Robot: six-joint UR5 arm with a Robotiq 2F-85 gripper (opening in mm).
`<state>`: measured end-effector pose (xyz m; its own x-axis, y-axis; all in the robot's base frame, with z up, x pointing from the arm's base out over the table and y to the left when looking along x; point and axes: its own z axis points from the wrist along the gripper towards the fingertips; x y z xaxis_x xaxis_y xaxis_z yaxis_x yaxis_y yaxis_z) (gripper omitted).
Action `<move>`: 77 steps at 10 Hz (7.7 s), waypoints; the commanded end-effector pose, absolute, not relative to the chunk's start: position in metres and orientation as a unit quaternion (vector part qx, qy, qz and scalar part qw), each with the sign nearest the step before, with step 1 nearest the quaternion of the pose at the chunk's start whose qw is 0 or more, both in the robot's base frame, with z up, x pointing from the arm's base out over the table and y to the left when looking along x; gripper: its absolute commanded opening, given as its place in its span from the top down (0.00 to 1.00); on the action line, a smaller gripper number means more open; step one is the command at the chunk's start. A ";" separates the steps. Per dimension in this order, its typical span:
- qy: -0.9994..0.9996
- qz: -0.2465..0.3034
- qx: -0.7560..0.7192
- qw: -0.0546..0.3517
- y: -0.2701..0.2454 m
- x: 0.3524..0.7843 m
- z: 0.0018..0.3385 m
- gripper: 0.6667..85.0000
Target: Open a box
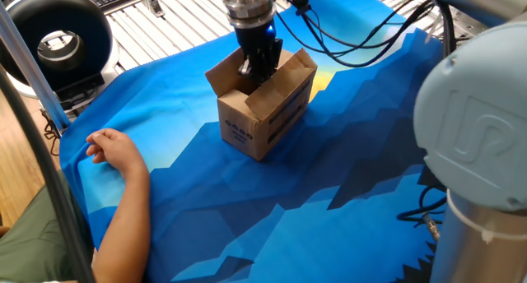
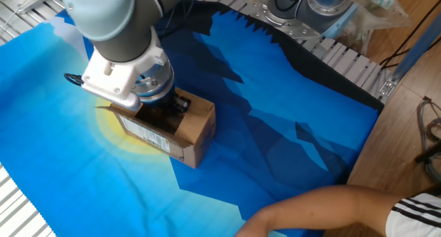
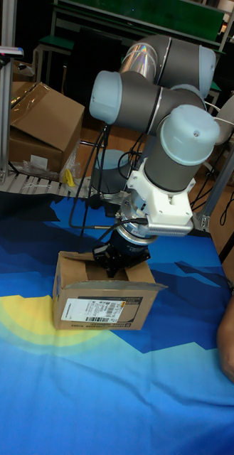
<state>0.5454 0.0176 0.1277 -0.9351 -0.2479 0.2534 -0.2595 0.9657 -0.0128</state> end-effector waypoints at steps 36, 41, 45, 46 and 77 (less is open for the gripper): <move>-0.982 0.044 0.156 0.096 0.028 0.581 0.153 0.99; -0.978 0.038 0.200 0.054 0.005 0.594 0.129 0.99; -0.977 0.031 0.206 0.037 -0.004 0.593 0.117 0.99; -0.977 0.032 0.207 0.028 -0.006 0.596 0.115 0.99; -0.949 0.183 0.250 0.061 -0.117 0.579 0.134 0.99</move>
